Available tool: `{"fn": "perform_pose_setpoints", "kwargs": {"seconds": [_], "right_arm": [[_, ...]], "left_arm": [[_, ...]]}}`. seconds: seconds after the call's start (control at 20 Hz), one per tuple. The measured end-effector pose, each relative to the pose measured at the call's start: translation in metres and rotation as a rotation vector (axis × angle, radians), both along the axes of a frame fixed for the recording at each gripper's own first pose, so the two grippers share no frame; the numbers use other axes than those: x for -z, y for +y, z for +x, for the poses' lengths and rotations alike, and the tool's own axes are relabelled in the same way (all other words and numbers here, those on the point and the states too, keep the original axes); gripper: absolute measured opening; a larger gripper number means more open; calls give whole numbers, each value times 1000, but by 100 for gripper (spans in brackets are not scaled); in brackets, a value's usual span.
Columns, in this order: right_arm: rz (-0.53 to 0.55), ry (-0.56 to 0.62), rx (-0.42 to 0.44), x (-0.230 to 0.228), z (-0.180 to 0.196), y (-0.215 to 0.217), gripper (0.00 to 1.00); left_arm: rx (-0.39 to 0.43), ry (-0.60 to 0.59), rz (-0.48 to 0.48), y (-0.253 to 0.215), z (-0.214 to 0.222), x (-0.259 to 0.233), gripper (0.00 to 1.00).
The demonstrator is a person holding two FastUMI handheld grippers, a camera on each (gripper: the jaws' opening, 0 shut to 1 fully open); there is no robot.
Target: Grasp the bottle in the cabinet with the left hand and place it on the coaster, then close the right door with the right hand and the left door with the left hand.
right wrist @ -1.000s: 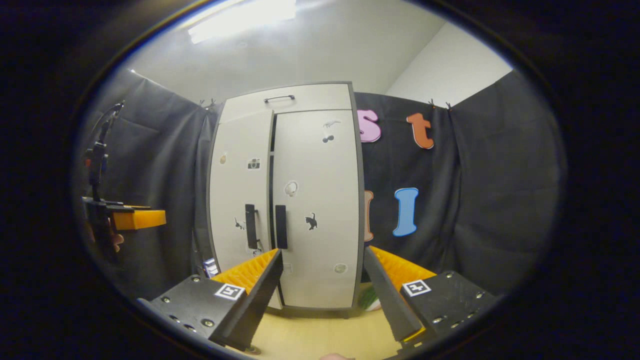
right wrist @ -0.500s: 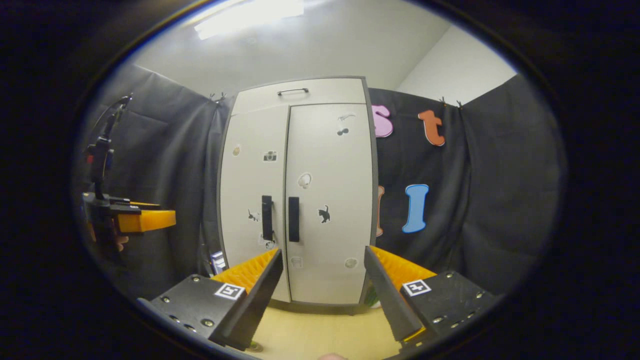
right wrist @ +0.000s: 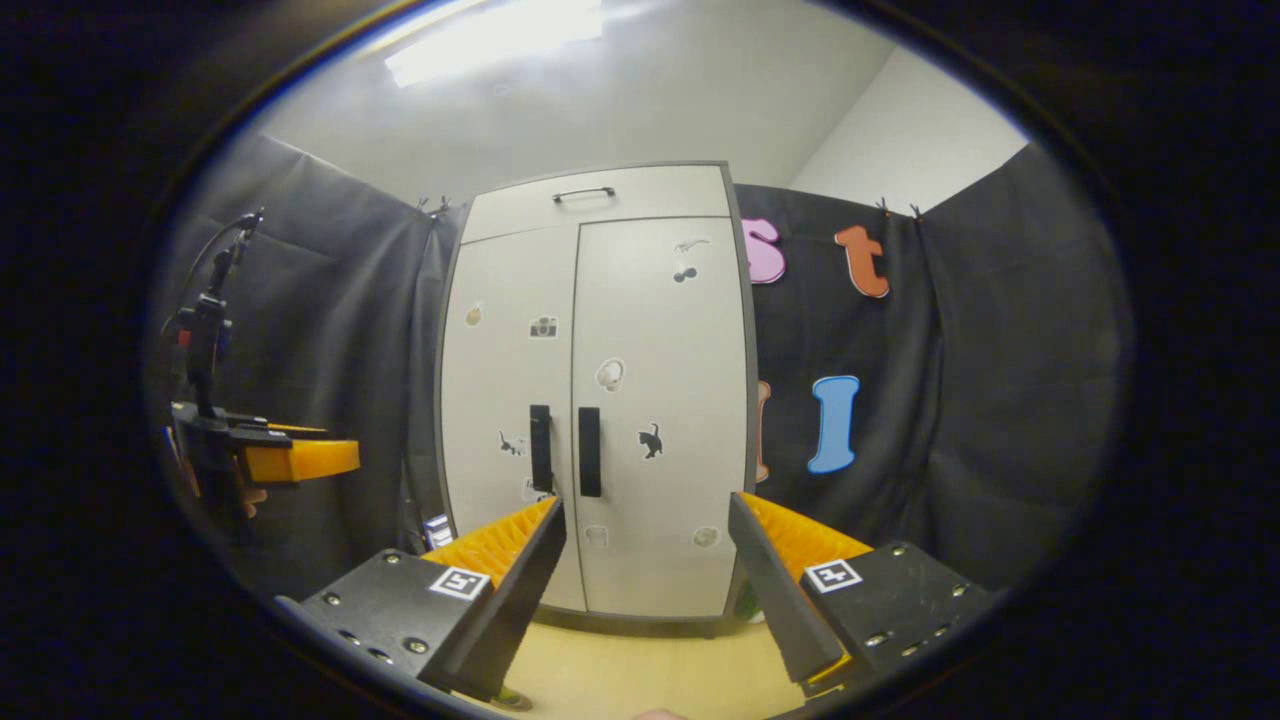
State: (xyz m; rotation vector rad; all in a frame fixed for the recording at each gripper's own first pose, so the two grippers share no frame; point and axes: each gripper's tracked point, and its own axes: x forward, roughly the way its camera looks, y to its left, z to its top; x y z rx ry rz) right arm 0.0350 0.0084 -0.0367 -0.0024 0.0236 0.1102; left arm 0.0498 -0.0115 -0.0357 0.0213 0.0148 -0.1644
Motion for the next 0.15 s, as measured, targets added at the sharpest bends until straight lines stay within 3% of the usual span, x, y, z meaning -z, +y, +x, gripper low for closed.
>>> {"fn": "perform_pose_setpoints", "kwargs": {"seconds": [0.15], "right_arm": [[2,-24,-47,-6,-2,15,99]], "left_arm": [[4,-4,10,1,1,1,91]]}}
